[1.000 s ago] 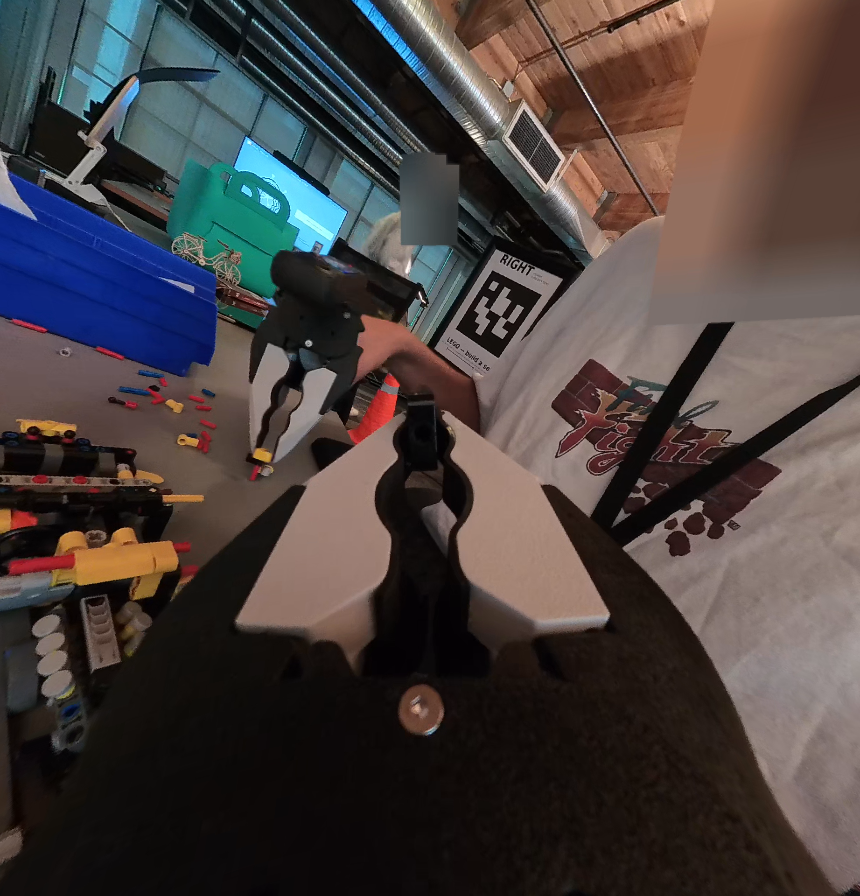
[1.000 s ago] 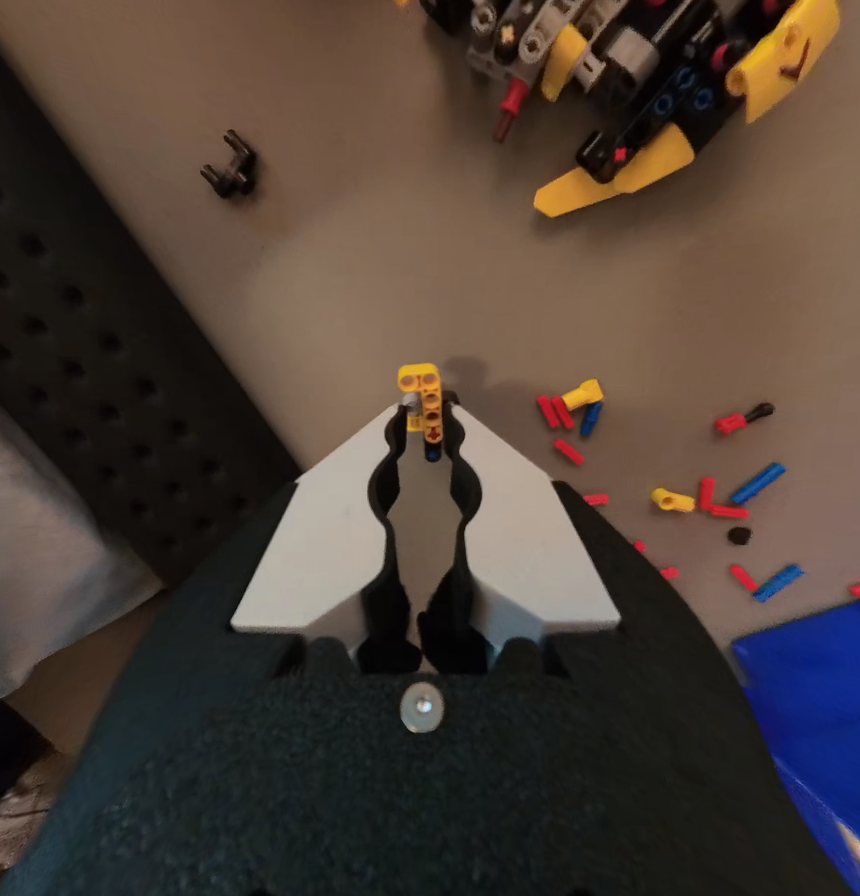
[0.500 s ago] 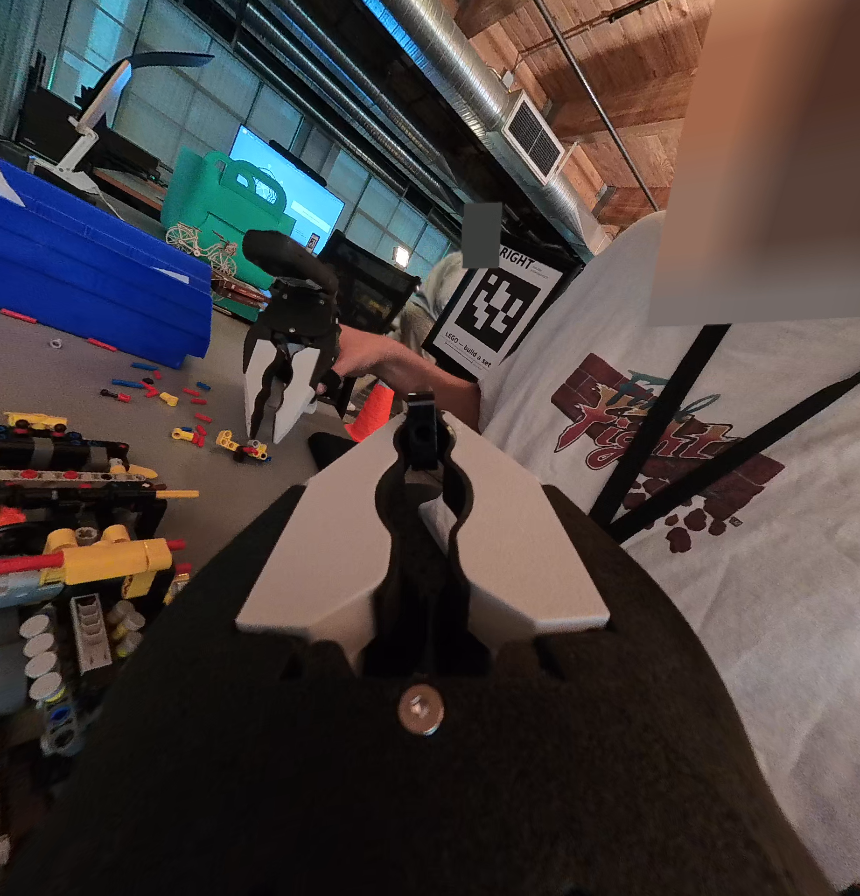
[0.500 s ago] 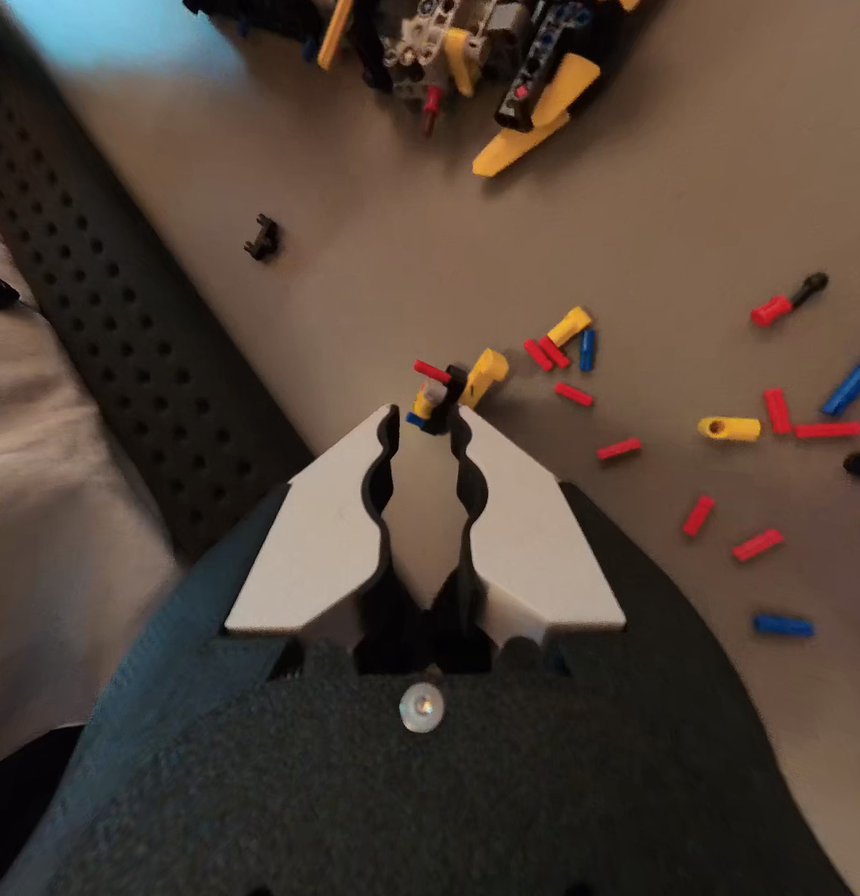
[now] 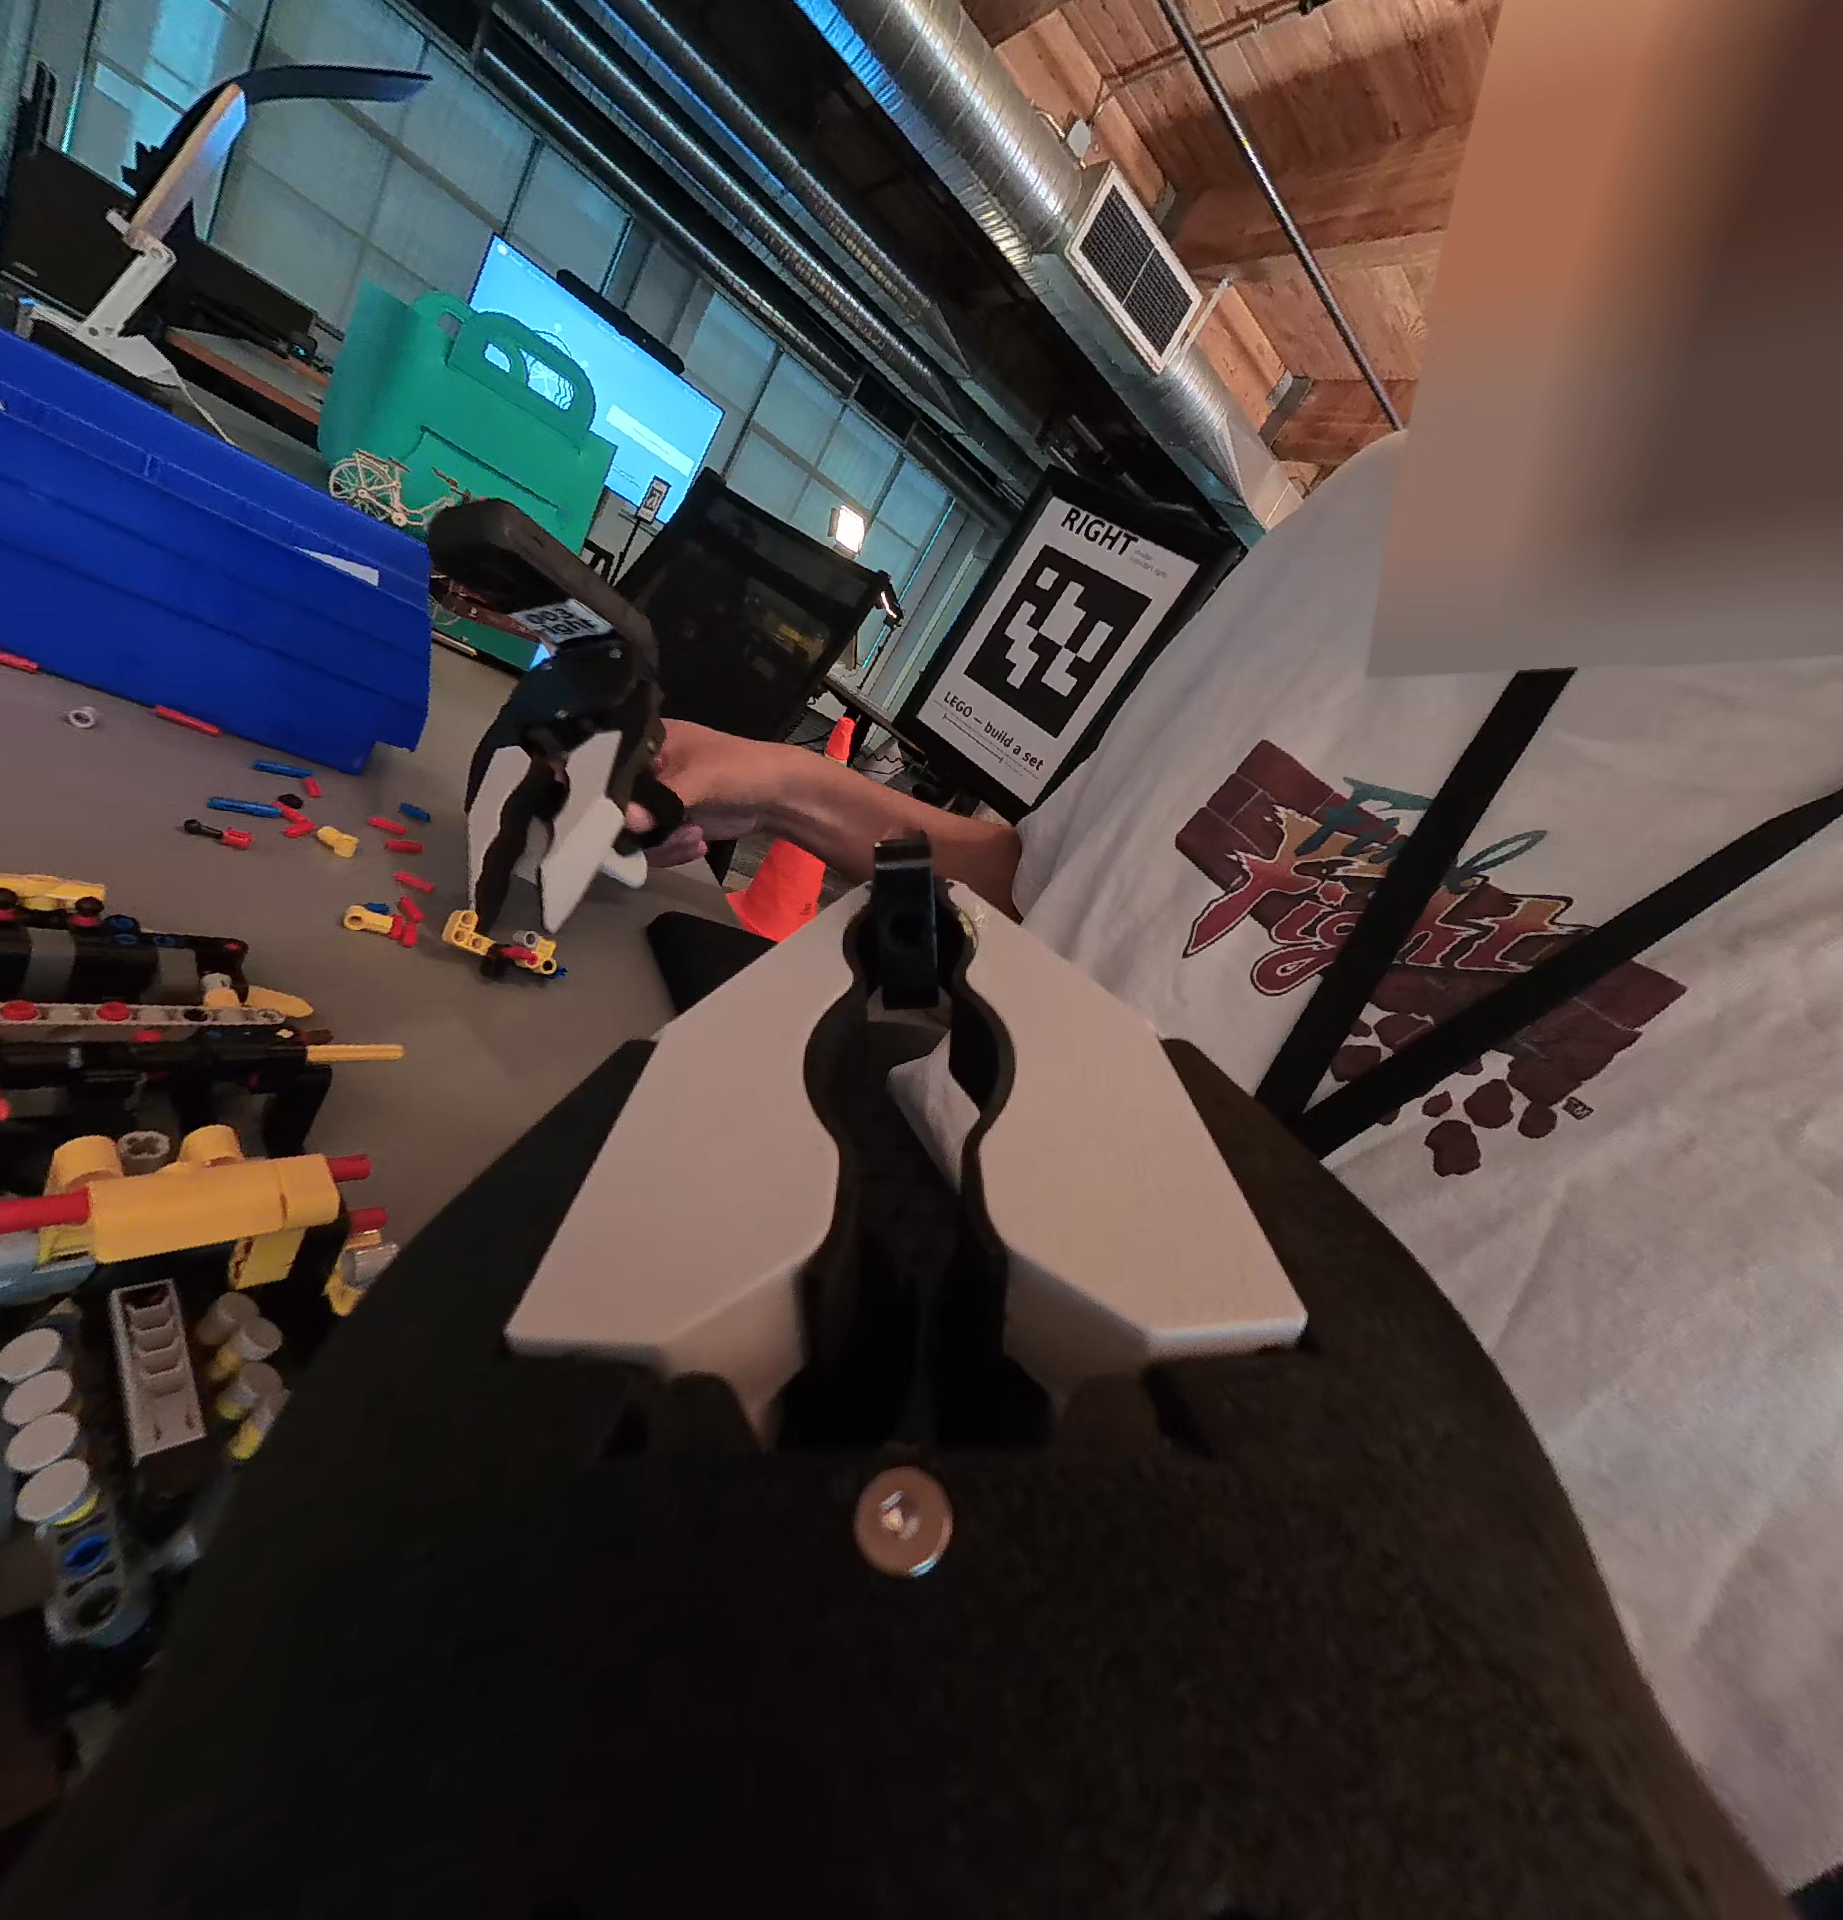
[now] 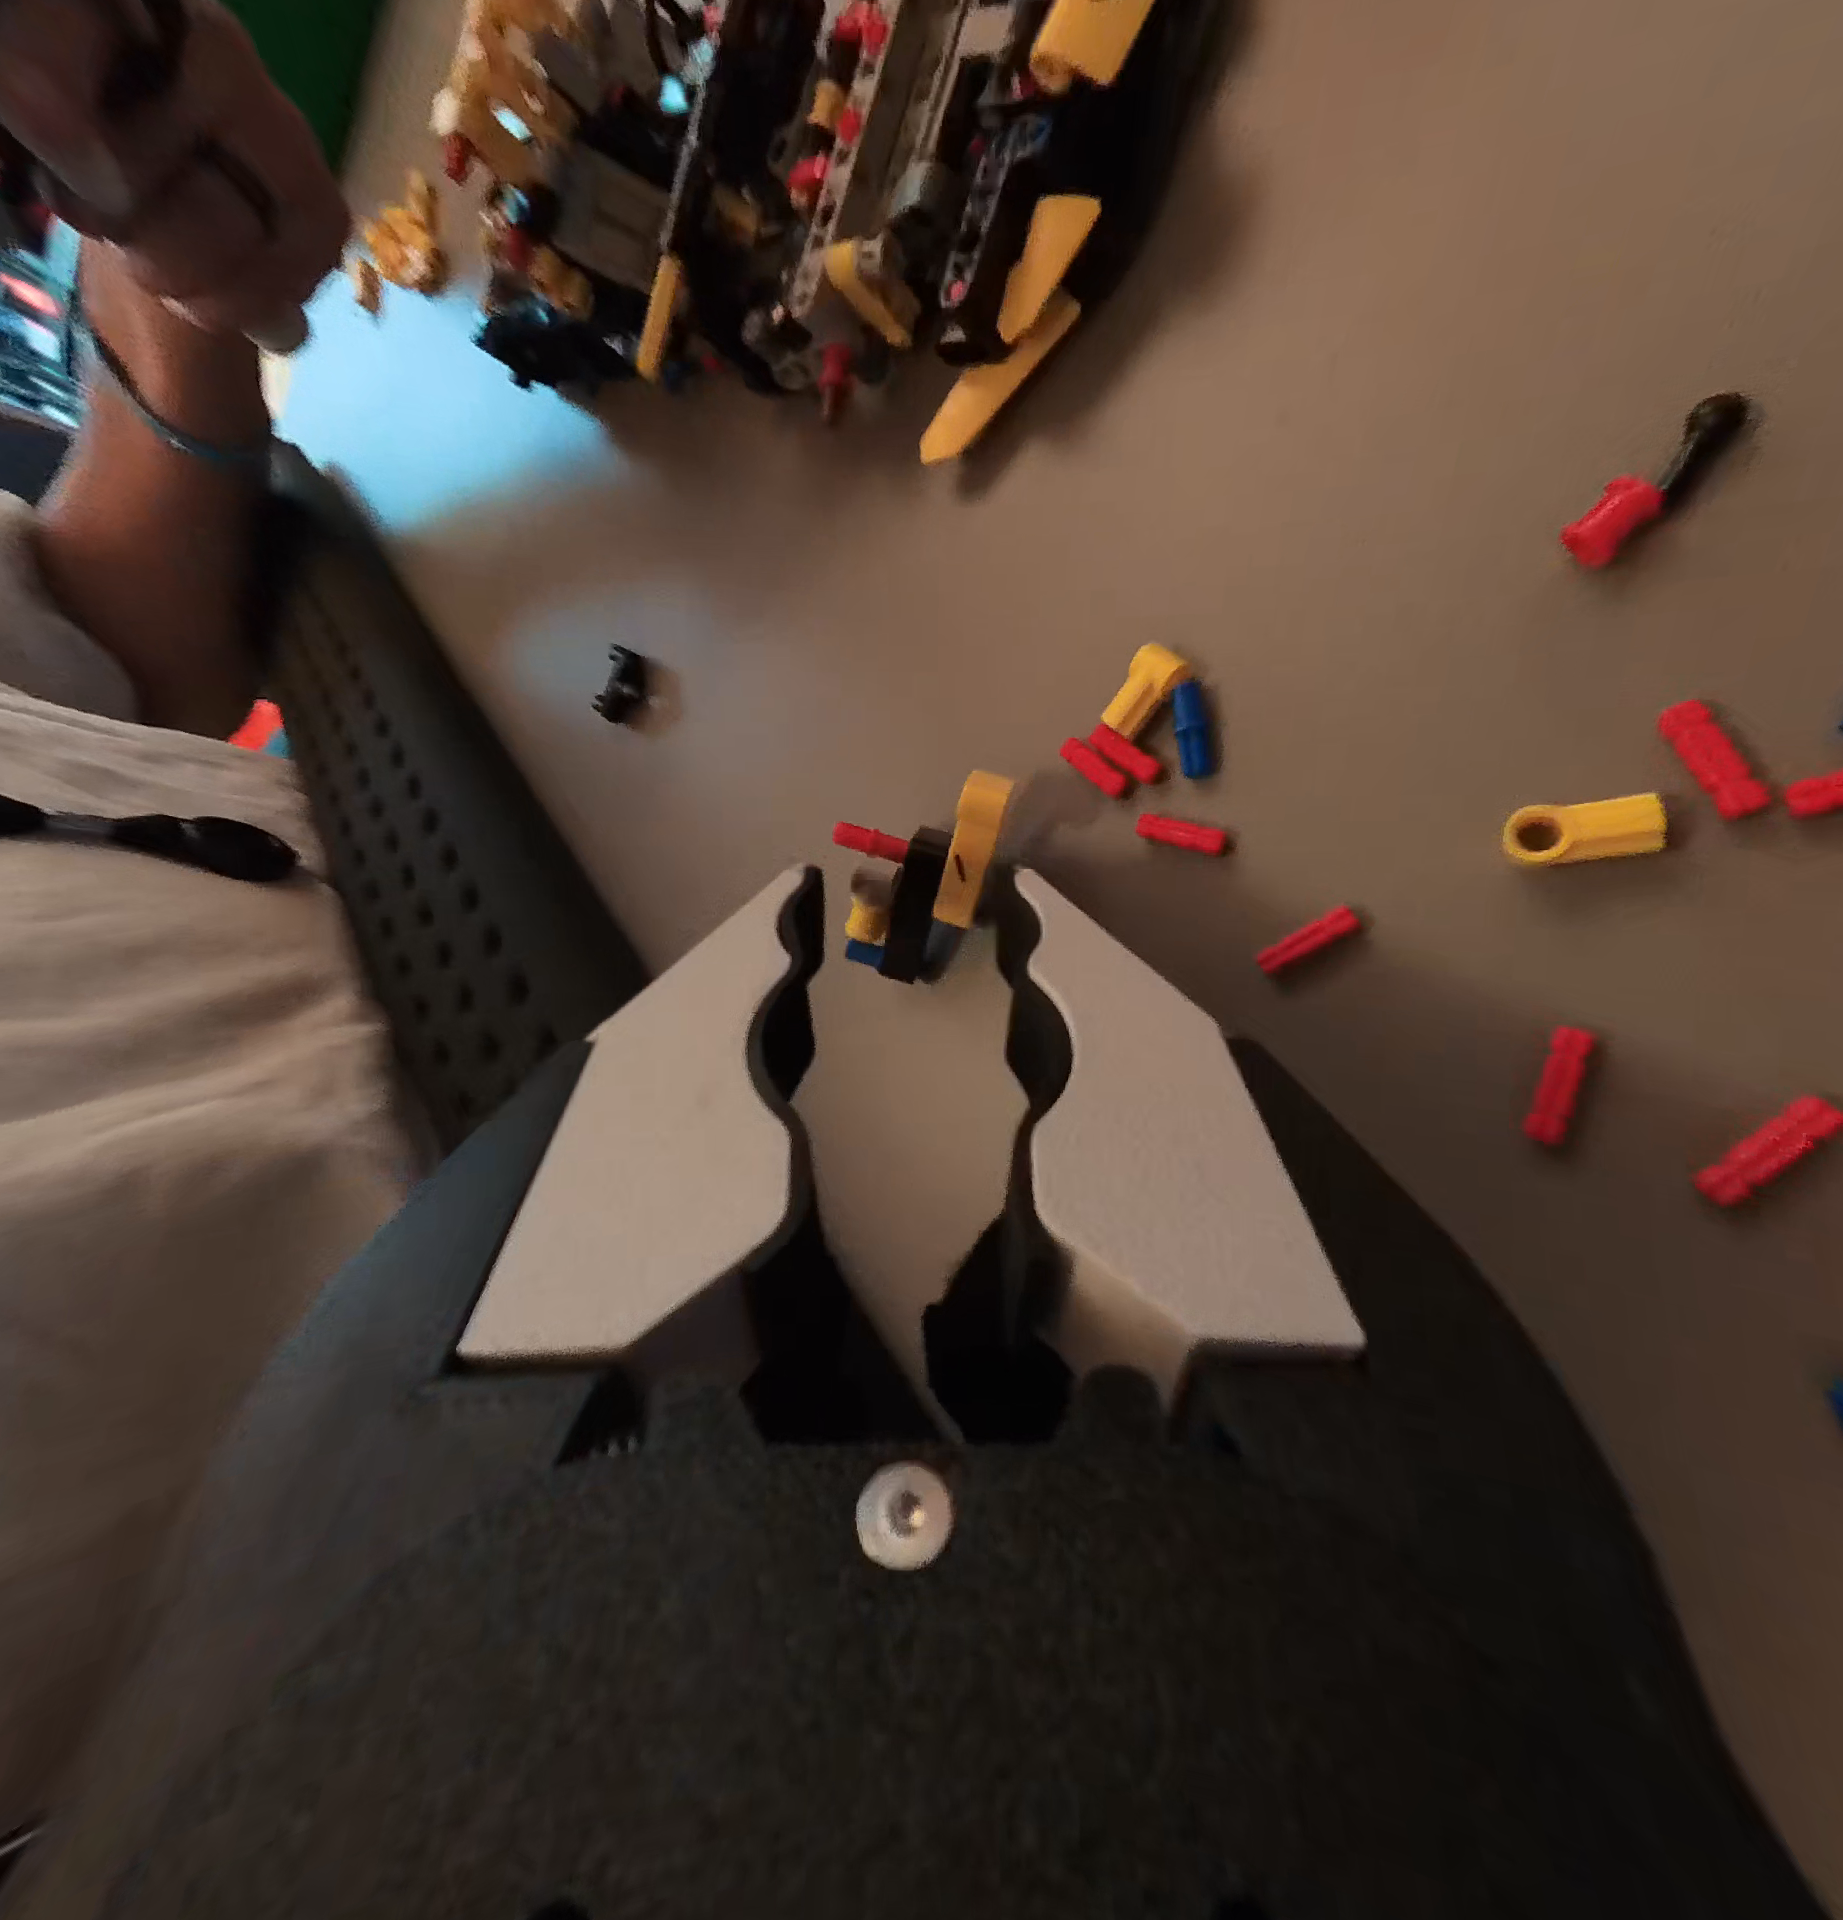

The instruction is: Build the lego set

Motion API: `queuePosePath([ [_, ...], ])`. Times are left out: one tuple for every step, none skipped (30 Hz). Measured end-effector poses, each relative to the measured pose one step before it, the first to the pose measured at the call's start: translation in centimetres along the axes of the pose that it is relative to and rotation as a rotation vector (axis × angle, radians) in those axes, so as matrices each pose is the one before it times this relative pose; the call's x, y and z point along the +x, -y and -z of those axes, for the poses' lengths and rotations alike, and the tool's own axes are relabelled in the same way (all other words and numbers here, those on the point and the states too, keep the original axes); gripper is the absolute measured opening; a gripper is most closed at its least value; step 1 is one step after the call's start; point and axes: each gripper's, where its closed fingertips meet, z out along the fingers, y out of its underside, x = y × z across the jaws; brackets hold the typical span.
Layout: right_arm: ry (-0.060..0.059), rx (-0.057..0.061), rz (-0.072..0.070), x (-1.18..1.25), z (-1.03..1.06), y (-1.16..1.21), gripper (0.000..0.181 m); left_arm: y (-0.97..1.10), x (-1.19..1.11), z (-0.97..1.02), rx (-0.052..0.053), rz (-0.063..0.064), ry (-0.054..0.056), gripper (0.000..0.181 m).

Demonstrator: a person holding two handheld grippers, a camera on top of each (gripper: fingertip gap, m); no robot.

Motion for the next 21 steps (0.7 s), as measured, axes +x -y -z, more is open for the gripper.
queuePosePath([
  [-0.0359, -0.0249, 0.0145, 0.121, -0.193, -0.269, 0.037, 0.013, -0.054, 0.033, 0.0014, 0.0016, 0.0013, 0.007],
  [-0.0289, -0.0203, 0.0168, -0.050, -0.179, -0.160, 0.039, 0.009, -0.030, 0.027, 0.0010, 0.0021, 0.0005, 0.007],
  [-0.0296, -0.0118, 0.0214, -0.121, -0.134, 0.002, 0.039, -0.002, -0.023, 0.010, 0.0001, 0.0011, 0.0002, 0.007],
  [-0.0421, -0.0119, 0.0378, -0.017, -0.104, 0.045, 0.026, -0.013, -0.005, -0.024, -0.0006, -0.0001, 0.0001, 0.007],
  [-0.0470, -0.0055, 0.0433, -0.020, -0.079, 0.110, 0.024, -0.028, 0.016, -0.026, -0.0012, -0.0001, -0.0010, 0.007],
  [-0.0424, -0.0148, 0.0316, -0.053, -0.048, 0.044, 0.024, -0.040, 0.022, -0.036, -0.0020, -0.0001, -0.0003, 0.007],
  [-0.0526, -0.0239, 0.0308, 0.104, 0.032, 0.019, 0.024, -0.034, 0.016, -0.045, -0.0023, -0.0011, 0.0007, 0.007],
  [-0.0946, -0.0232, 0.0608, 0.536, 0.215, 0.088, 0.024, -0.017, 0.023, -0.030, -0.0018, -0.0020, 0.0008, 0.007],
  [-0.1284, -0.0135, 0.0973, 0.866, 0.381, 0.210, 0.024, 0.024, 0.002, -0.011, 0.0004, -0.0021, 0.0020, 0.007],
  [-0.1474, -0.0135, 0.1109, 1.118, 0.486, 0.227, 0.024, 0.067, 0.018, -0.001, 0.0025, -0.0018, 0.0016, 0.007],
  [-0.1577, -0.0197, 0.1142, 1.311, 0.467, 0.115, 0.024, 0.084, 0.059, 0.001, 0.0027, -0.0022, -0.0004, 0.007],
  [-0.1388, -0.0266, 0.1274, 1.027, 0.288, -0.102, 0.024, 0.079, 0.058, 0.002, 0.0023, -0.0033, 0.0004, 0.007],
  [-0.1128, -0.0223, 0.1415, 0.532, 0.071, -0.245, 0.024, 0.053, 0.034, -0.002, 0.0012, -0.0027, 0.0019, 0.007],
  [-0.1190, -0.0062, 0.1301, 0.486, -0.008, -0.228, 0.024, 0.025, 0.048, -0.026, -0.0007, -0.0023, 0.0017, 0.007],
  [-0.0948, 0.0057, 0.1102, 0.139, -0.029, -0.107, 0.024, 0.030, 0.100, -0.027, -0.0017, -0.0041, 0.0003, 0.007],
  [-0.0359, 0.0027, 0.0851, -0.512, -0.038, -0.033, 0.024, 0.021, 0.133, -0.049, -0.0019, -0.0058, -0.0003, 0.007],
  [-0.0063, 0.0025, 0.0458, -0.695, -0.076, 0.028, 0.024, 0.023, 0.129, -0.056, -0.0021, -0.0066, 0.0004, 0.007],
  [-0.0061, 0.0015, 0.0213, -0.528, -0.112, -0.047, 0.024, 0.011, 0.131, -0.059, -0.0027, -0.0067, 0.0006, 0.008],
  [-0.0207, 0.0039, 0.0187, -0.181, -0.110, -0.164, 0.024, 0.022, 0.102, -0.053, -0.0023, -0.0064, 0.0011, 0.007],
  [-0.0172, 0.0014, 0.0220, -0.070, -0.107, -0.236, 0.024, 0.023, 0.097, -0.028, -0.0008, -0.0049, 0.0002, 0.007],
  [-0.0098, -0.0024, 0.0150, 0.026, -0.047, -0.250, 0.024, 0.017, 0.041, -0.016, 0.0000, -0.0025, 0.0006, 0.007],
])
